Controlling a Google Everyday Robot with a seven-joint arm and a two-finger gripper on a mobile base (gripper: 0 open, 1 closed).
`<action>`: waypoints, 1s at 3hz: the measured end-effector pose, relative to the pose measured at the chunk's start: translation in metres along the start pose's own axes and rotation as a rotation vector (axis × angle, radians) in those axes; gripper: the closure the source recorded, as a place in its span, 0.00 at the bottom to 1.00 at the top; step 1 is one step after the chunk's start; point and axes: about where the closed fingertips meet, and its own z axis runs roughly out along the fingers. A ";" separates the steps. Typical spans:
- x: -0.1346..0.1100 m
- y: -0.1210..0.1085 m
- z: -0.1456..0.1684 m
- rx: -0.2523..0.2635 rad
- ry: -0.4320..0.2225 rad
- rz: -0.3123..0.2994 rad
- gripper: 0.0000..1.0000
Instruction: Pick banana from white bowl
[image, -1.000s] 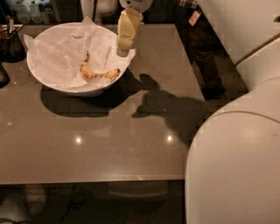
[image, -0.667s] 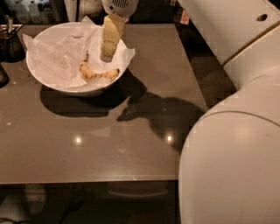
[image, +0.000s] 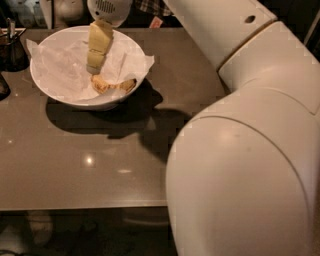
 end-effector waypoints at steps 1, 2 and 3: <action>-0.008 -0.007 0.017 -0.015 0.019 0.037 0.02; -0.008 -0.014 0.037 -0.038 0.039 0.071 0.10; -0.009 -0.017 0.055 -0.057 0.061 0.086 0.20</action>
Offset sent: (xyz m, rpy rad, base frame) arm 0.0235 0.0064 -0.0455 -0.0906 0.1585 -0.0894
